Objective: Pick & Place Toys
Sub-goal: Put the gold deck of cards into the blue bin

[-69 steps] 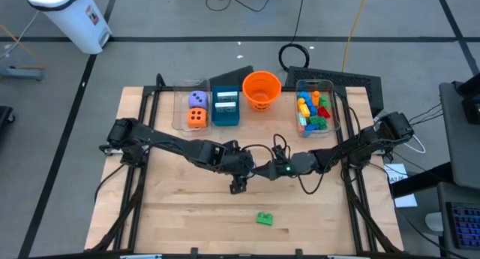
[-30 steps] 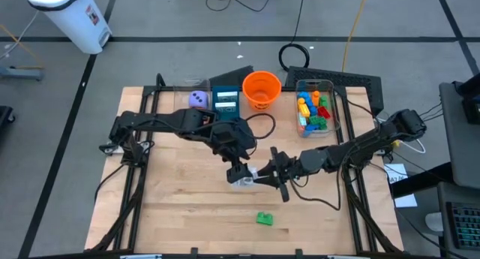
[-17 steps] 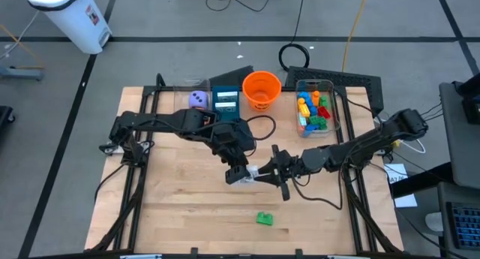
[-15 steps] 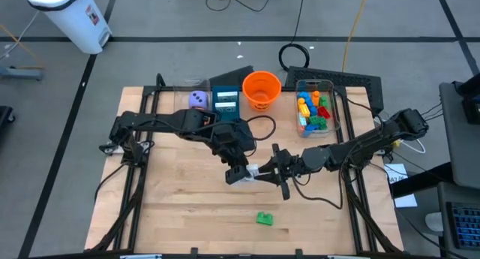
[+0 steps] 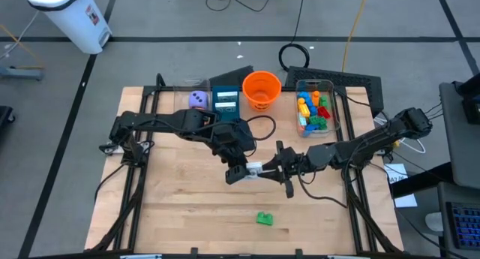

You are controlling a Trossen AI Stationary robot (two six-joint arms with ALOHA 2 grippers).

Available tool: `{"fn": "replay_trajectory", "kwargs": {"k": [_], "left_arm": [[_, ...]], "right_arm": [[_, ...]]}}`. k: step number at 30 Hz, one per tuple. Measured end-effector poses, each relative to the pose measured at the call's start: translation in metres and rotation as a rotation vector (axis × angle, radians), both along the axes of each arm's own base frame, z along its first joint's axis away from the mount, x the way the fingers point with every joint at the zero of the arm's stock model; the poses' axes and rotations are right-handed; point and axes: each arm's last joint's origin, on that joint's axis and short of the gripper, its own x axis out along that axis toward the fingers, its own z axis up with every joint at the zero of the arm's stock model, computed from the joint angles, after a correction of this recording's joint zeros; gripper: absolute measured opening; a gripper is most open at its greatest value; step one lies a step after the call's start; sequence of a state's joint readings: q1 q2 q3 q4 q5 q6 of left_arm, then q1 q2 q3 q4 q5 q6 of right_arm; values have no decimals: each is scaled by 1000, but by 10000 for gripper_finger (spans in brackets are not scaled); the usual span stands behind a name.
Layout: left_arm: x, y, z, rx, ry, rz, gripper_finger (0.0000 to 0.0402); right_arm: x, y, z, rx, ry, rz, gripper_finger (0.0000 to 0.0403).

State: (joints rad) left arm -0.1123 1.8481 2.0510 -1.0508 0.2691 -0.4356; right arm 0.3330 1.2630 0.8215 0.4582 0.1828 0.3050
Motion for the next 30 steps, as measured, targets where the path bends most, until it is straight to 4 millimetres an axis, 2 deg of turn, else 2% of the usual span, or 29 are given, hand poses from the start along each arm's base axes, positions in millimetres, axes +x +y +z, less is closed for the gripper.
{"fn": "replay_trajectory", "kwargs": {"k": [11,15,20,25,30], "left_arm": [[1,0,0,2,-9,-6,79],[1,0,0,-6,-9,-13,77],[1,0,0,-10,-8,-16,95],[1,0,0,-10,-8,-17,75],[0,-1,0,-9,-9,-25,75]], "right_arm": [[-1,1,-3,-2,29,11,67],[0,1,-3,-1,29,12,69],[0,1,-2,1,25,10,72],[0,1,-2,27,26,5,104],[0,1,-2,28,26,3,143]]}}
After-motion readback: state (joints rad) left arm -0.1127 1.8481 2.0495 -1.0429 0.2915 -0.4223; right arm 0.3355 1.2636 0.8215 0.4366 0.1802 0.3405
